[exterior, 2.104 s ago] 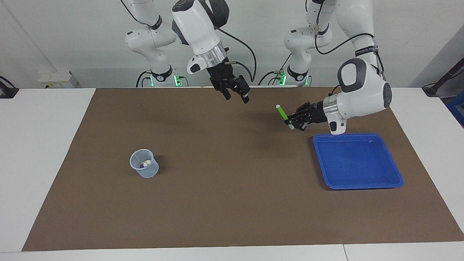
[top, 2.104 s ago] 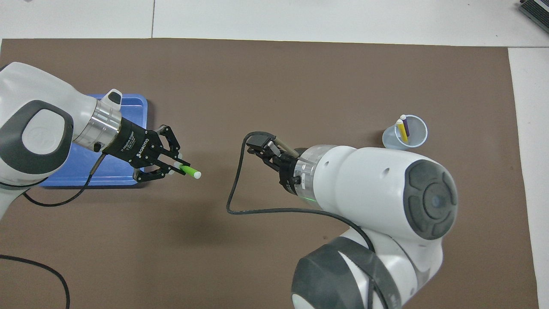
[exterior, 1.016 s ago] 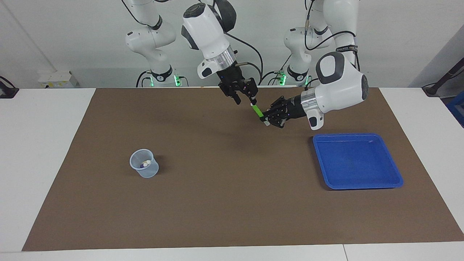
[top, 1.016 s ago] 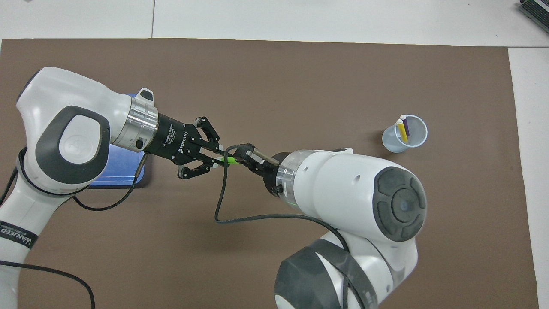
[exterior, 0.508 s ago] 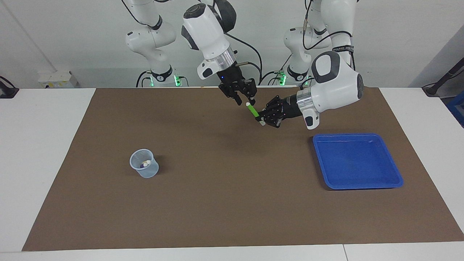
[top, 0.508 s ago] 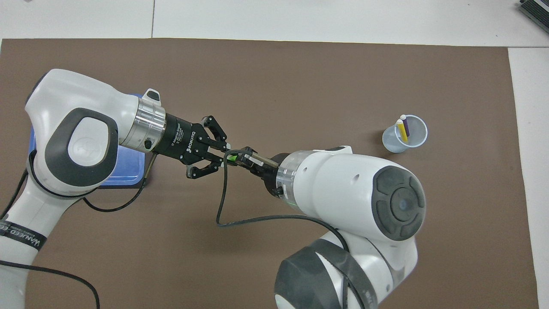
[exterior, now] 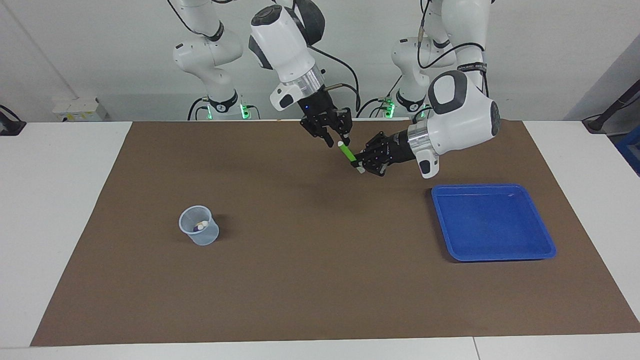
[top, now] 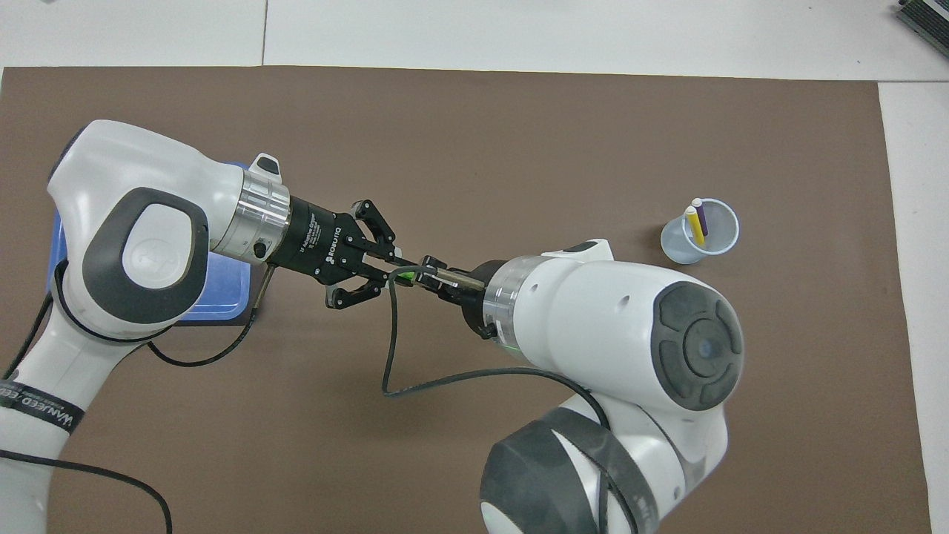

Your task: Transfer and insert pens with both arms

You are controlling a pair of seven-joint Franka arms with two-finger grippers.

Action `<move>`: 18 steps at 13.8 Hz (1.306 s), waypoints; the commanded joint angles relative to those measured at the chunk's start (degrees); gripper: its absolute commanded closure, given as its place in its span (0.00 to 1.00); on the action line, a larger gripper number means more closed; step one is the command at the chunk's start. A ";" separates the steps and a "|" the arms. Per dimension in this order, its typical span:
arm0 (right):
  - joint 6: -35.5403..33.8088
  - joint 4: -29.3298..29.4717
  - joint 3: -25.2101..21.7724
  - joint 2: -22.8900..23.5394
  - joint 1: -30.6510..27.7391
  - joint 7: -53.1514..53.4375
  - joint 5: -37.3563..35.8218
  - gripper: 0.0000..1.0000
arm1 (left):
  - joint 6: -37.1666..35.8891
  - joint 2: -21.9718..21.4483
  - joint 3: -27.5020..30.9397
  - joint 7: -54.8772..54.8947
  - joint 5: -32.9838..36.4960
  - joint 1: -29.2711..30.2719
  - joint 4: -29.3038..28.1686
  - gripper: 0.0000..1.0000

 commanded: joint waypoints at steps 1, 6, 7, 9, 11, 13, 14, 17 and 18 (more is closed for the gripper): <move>0.12 -0.10 0.15 0.40 -1.39 -3.25 1.73 0.54 | 0.60 -1.49 0.87 -0.12 -0.93 -1.04 -1.32 1.00; 0.21 0.16 0.15 0.40 -1.39 -3.42 1.73 0.66 | 0.51 -1.49 0.87 -0.03 -0.93 -1.04 -1.32 1.00; 0.21 0.16 0.15 0.40 -1.39 -3.42 1.73 0.69 | 0.51 -1.49 0.87 -0.12 -0.93 -1.04 -1.32 1.00; 0.21 0.16 0.15 0.40 -1.39 -3.42 1.73 0.77 | 0.51 -1.49 0.87 -0.12 -0.93 -0.95 -1.32 1.00; 0.21 0.16 0.15 0.40 -1.48 -3.42 1.73 0.86 | 0.51 -1.49 0.87 -0.12 -0.84 -0.95 -1.32 1.00; 0.21 0.16 0.15 0.49 -1.39 -3.42 1.73 0.94 | 0.51 -1.49 0.87 -0.12 -0.84 -0.95 -1.40 1.00; 0.21 0.16 0.15 0.40 -1.39 -3.42 1.73 1.00 | 0.51 -1.58 0.87 -0.12 -0.84 -0.86 -1.41 1.00; 0.21 0.16 0.15 0.40 -1.39 -3.51 1.65 1.00 | 0.33 -1.49 0.96 -0.03 -0.58 -0.86 -1.32 0.85; 0.13 0.16 0.15 0.40 -1.48 -4.03 1.64 1.00 | 0.33 -1.58 0.96 -0.12 -0.41 -0.86 -1.32 0.41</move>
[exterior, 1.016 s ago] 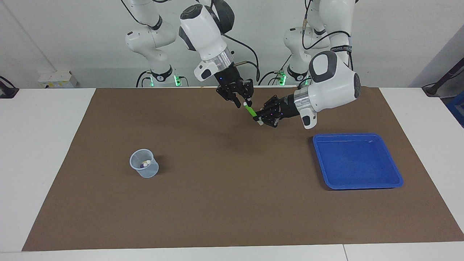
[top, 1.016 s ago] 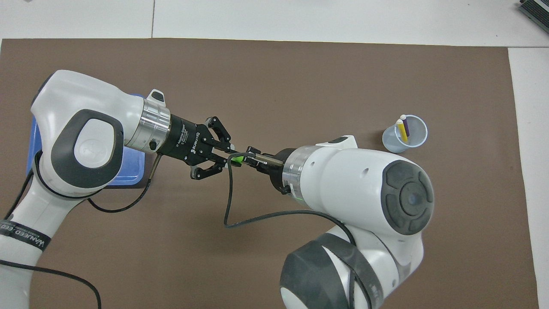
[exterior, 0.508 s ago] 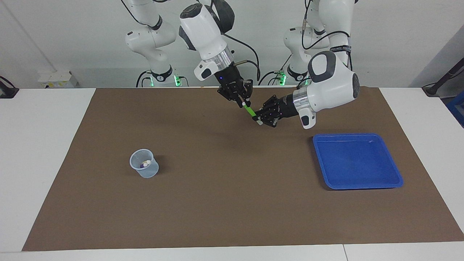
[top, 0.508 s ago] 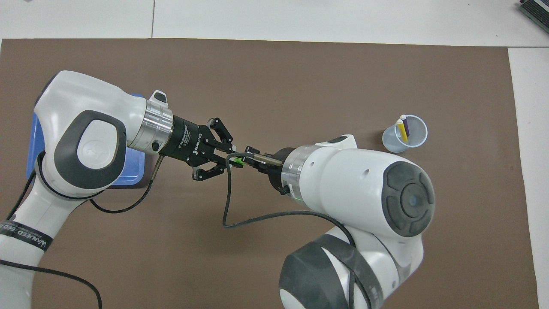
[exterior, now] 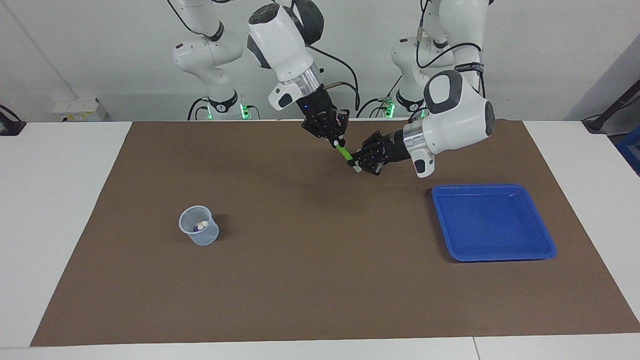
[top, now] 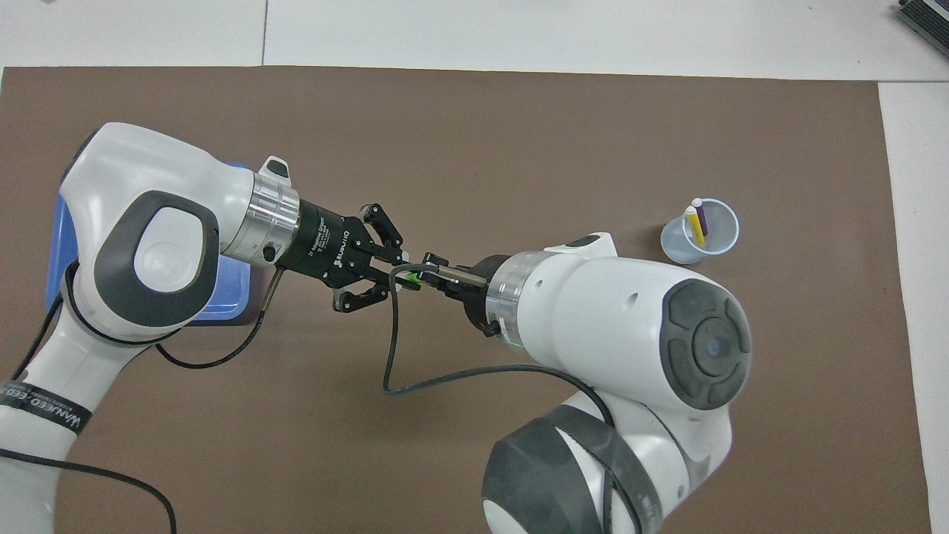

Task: Transfer and insert pens with both arms
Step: 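Open the left gripper while the right gripper pulls the pen away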

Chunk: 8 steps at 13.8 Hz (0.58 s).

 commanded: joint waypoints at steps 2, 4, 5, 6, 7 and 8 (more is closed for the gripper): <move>-0.61 -0.40 0.04 0.35 -1.31 -3.94 1.54 1.00 | 0.35 -1.69 1.06 -0.65 -0.39 -0.08 -1.11 0.00; -0.96 -0.40 -0.05 0.35 -1.84 -4.73 1.02 1.00 | 0.26 -1.69 1.14 -0.47 -0.31 0.00 -1.11 0.00; -1.05 -0.40 -0.05 0.35 -1.93 -4.74 0.76 1.00 | 0.00 -1.78 1.14 -0.30 -0.13 0.09 -1.11 0.00; -1.05 -0.40 -0.05 0.35 -1.93 -4.91 0.58 1.00 | -0.35 -2.04 1.14 0.23 1.26 0.44 -1.28 0.00; -1.40 -0.40 -0.13 0.26 -2.10 -6.04 0.58 1.00 | -0.71 -2.13 1.14 1.27 5.37 0.62 -1.20 0.00; -2.53 -0.40 -0.22 0.26 -2.80 -8.14 0.49 1.00 | -1.06 -2.48 1.14 2.85 10.11 0.62 -1.20 0.00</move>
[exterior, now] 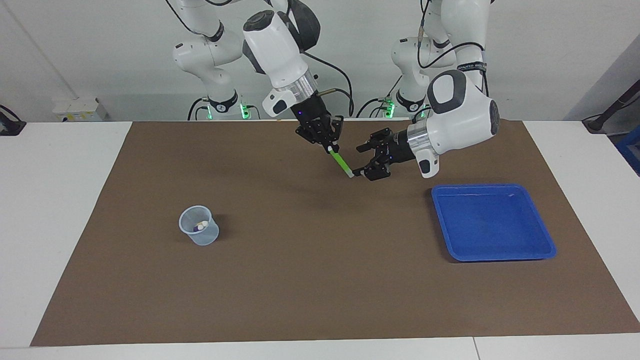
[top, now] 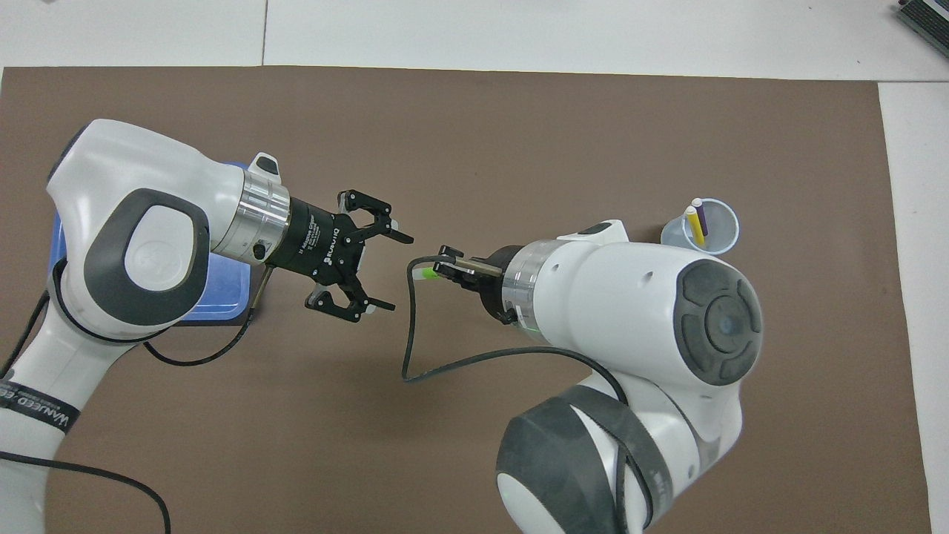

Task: Transfer and insert pens with both arms
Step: 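Open the left gripper while the right gripper pulls the pen away, then carry the green pen to the cup while the left gripper returns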

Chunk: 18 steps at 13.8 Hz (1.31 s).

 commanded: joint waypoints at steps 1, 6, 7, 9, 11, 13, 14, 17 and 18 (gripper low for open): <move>-2.84 -0.04 0.25 -0.42 -2.64 -6.84 0.42 1.00 | -2.02 -2.36 0.30 3.76 9.63 0.48 -1.37 0.00; -12.85 0.40 0.07 -2.26 -8.10 -16.97 -9.48 1.00 | -5.19 -2.54 0.83 16.14 20.20 1.62 -1.28 0.00; -14.09 0.40 0.07 -2.70 -8.54 -18.28 -12.04 1.00 | -5.63 -2.54 0.83 19.91 21.78 2.41 -1.28 0.00; -16.28 0.57 -0.02 -2.88 -9.86 -21.97 -15.29 1.00 | -5.81 -2.72 0.92 30.09 26.61 3.90 -1.28 0.00; -17.17 0.57 -0.02 -2.88 -11.08 -28.02 -22.83 1.00 | -5.81 -2.89 0.92 41.78 33.11 6.62 -1.28 0.00; -18.66 0.57 -0.02 -2.97 -12.41 -33.30 -26.81 1.00 | -4.94 -2.81 0.92 52.59 36.90 9.43 -1.28 0.00; -19.10 0.57 -0.10 -3.06 -13.28 -35.15 -28.92 1.00 | -3.54 -2.72 0.92 58.74 38.57 10.67 -1.11 0.00; -19.81 0.57 -0.02 -3.32 -15.83 -40.96 -34.90 1.00 | 1.29 -2.45 0.92 69.77 39.64 13.31 -1.27 0.00; -19.73 0.57 0.07 -3.23 -16.71 -42.45 -35.44 1.00 | 1.40 -2.54 0.92 69.87 39.64 13.31 -1.45 0.00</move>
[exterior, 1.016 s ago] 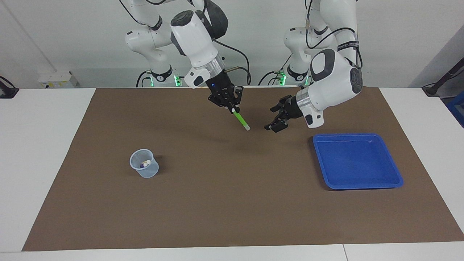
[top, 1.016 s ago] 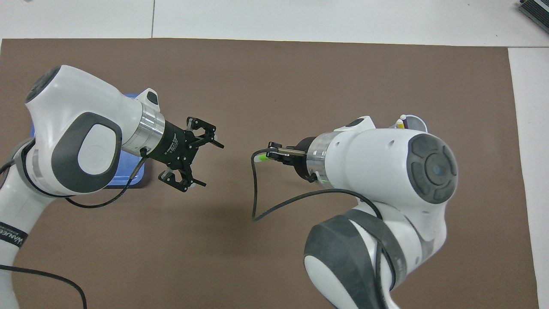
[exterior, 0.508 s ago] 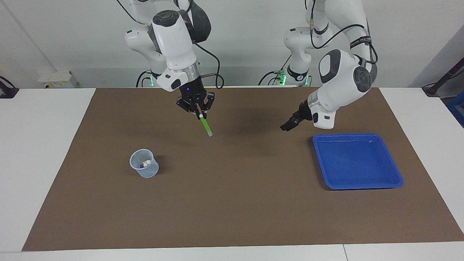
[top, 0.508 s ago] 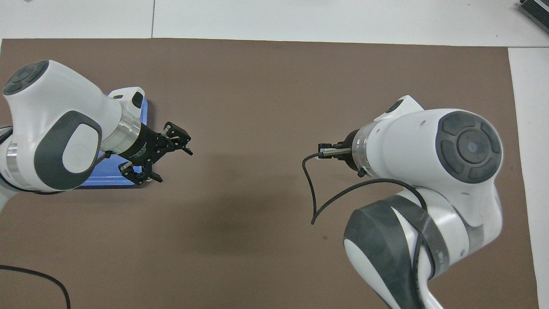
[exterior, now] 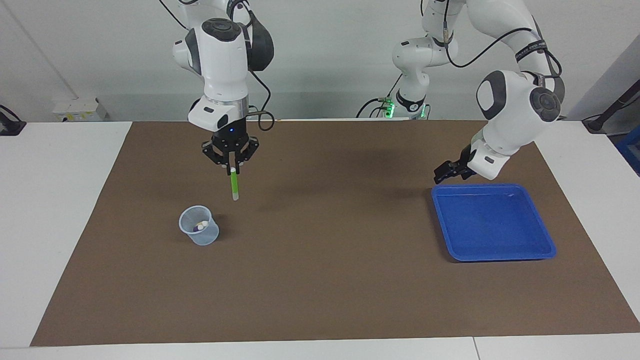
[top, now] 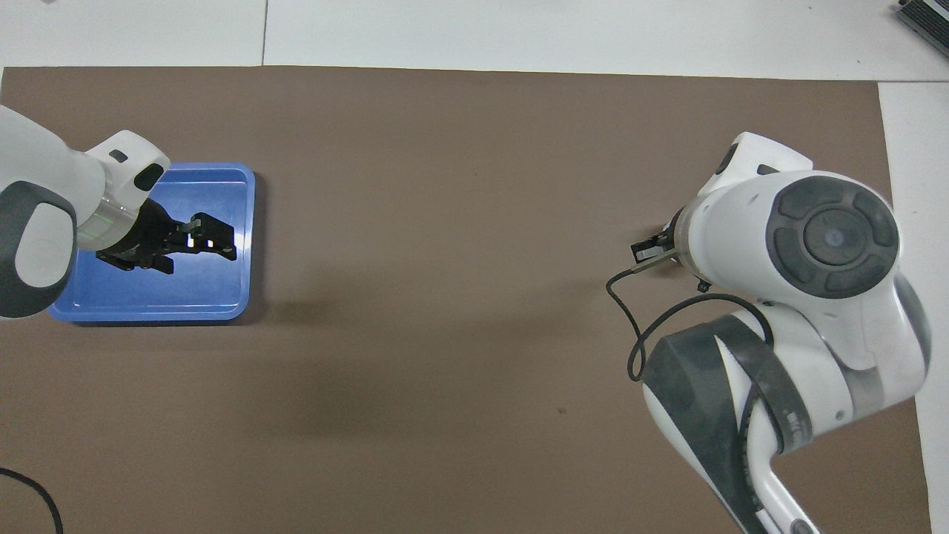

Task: Transfer and insert pens with both arms
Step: 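Carry the green pen to the cup while the left gripper returns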

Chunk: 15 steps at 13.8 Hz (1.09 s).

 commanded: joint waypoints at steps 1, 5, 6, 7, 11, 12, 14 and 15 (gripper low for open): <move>-0.91 -0.14 0.67 -0.77 -2.90 -5.08 -2.41 1.00 | 2.01 -1.34 -0.33 2.44 1.47 0.41 -1.49 0.00; 0.23 -0.84 0.85 -0.77 -7.03 -11.05 -2.32 1.00 | 2.28 -1.34 -0.24 2.43 1.47 1.98 -1.57 0.00; 1.01 -1.19 0.76 -0.77 -8.00 -11.94 -2.24 1.00 | 2.54 -1.25 -0.33 2.43 1.47 3.55 -1.49 0.00; 1.89 -1.89 0.76 -0.86 -8.88 -12.81 -1.80 1.00 | 2.72 -1.25 -0.33 2.34 1.47 4.18 -1.40 0.00; 7.17 -4.88 0.85 -1.21 -11.08 -13.18 -1.18 1.00 | 2.37 -1.16 -0.33 2.43 1.47 5.77 -1.22 0.00; 7.26 -5.23 0.85 -1.21 -11.08 -12.83 -0.83 1.00 | 1.93 -1.25 -0.33 2.34 1.47 5.77 -1.22 0.00; 9.01 -6.03 0.76 -1.04 -11.17 -12.56 -0.74 1.00 | 0.18 -1.68 -0.24 2.87 1.47 5.94 -0.79 0.00; 10.41 -6.55 0.76 -0.78 -11.26 -12.56 -0.65 1.00 | -1.49 -1.95 -0.24 2.87 1.73 6.03 -0.26 0.00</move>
